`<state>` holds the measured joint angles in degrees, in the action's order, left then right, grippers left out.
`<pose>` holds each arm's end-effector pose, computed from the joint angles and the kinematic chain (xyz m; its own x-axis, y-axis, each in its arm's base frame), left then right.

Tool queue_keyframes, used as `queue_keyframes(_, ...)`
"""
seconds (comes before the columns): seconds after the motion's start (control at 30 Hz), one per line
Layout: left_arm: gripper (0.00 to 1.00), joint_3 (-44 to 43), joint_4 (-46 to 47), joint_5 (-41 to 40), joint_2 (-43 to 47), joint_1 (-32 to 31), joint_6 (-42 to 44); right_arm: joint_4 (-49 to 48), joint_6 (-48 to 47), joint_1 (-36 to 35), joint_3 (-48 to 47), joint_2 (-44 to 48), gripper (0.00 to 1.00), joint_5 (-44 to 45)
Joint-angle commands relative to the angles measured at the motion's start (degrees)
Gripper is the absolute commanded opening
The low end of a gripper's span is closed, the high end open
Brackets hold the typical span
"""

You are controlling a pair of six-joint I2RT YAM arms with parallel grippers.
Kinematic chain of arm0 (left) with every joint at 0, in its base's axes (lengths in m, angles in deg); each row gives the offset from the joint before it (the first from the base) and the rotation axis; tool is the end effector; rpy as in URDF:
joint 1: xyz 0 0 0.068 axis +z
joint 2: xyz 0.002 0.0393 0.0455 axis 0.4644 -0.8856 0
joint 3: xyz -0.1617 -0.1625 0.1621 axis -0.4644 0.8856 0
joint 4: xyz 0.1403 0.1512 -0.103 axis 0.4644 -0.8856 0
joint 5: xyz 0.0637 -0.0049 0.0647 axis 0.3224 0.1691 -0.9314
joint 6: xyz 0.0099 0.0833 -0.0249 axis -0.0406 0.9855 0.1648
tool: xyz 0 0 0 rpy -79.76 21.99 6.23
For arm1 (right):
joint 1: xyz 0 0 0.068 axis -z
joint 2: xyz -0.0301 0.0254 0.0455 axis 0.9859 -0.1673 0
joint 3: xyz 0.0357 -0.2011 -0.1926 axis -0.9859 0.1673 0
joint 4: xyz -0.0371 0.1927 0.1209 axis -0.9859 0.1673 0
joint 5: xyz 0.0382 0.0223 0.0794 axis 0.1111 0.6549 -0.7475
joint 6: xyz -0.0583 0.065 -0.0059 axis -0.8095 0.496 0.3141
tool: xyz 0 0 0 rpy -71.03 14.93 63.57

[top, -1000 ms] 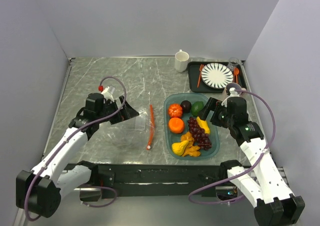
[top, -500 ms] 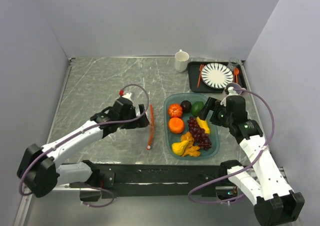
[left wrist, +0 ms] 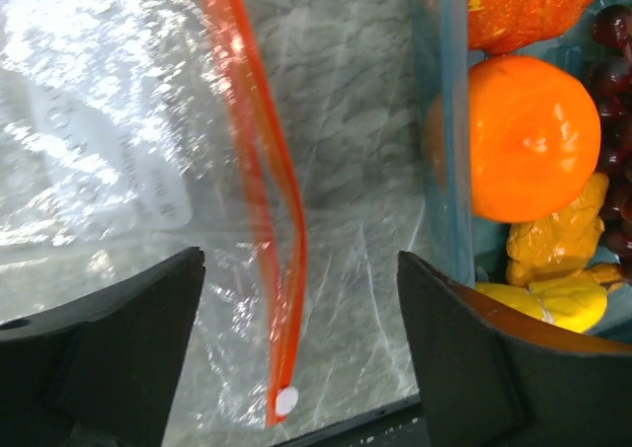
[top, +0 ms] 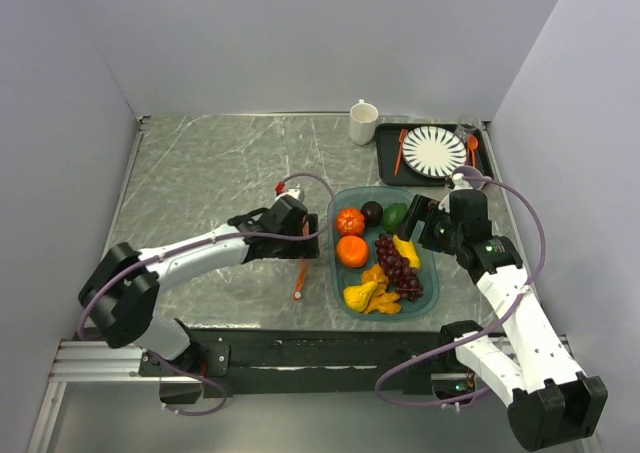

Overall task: Place the food in the zip-top bag and seal the zipper
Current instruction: Pick up the zipper food storage bag at the center of the board.

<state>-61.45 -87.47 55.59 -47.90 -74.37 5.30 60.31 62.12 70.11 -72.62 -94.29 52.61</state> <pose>0.2121 -0.2105 0.2101 -0.8537 -0.0832 -0.5140 0.1139 0.9334 -0.3404 0.1675 0.0428 0.2667 -0.7021 0.3116 -0.6403 0.0131 0.9047 0.4259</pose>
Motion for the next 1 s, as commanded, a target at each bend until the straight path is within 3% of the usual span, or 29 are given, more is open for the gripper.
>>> queue_keyframes(0.0,0.80,-4.4,-1.9,-3.3,-4.0,-1.4,-1.4,-0.4,-1.3,-0.1,-3.5,0.5,1.00,1.3)
queue_keyframes(0.3,0.77,-9.7,-7.1,-9.2,-11.0,-3.4,-2.3,1.2,-2.5,-0.1,-4.6,1.4,1.00,2.5)
queue_keyframes(0.43,0.65,-9.9,-7.2,-9.2,-13.8,-3.6,-2.6,1.1,-2.5,-0.1,-4.4,1.4,1.00,2.4)
queue_keyframes(0.53,0.62,-9.5,-6.6,-8.5,-14.8,-3.7,-2.9,1.1,-2.4,-0.1,-4.0,1.4,1.00,1.9)
queue_keyframes(0.7,0.38,-8.6,-6.6,-8.6,-13.9,-3.7,-2.8,1.0,-2.2,-0.1,-3.7,1.3,1.00,1.5)
queue_keyframes(0.73,0.25,-8.6,-6.8,-8.7,-13.6,-3.7,-2.8,0.9,-2.2,-0.1,-3.7,1.3,1.00,1.4)
queue_keyframes(0.8,0.16,-8.6,-7.1,-8.6,-13.0,-3.7,-2.6,1.1,-2.0,-0.1,-3.9,0.9,1.00,1.3)
queue_keyframes(0.83,0.06,-8.7,-7.3,-8.5,-12.7,-3.7,-2.5,1.1,-2.0,-0.1,-3.9,0.9,1.00,1.1)
queue_keyframes(0.97,0.01,-8.3,-8.0,-8.9,-10.6,-3.7,-2.3,0.4,-1.5,-0.1,-3.8,1.3,1.00,-0.1)
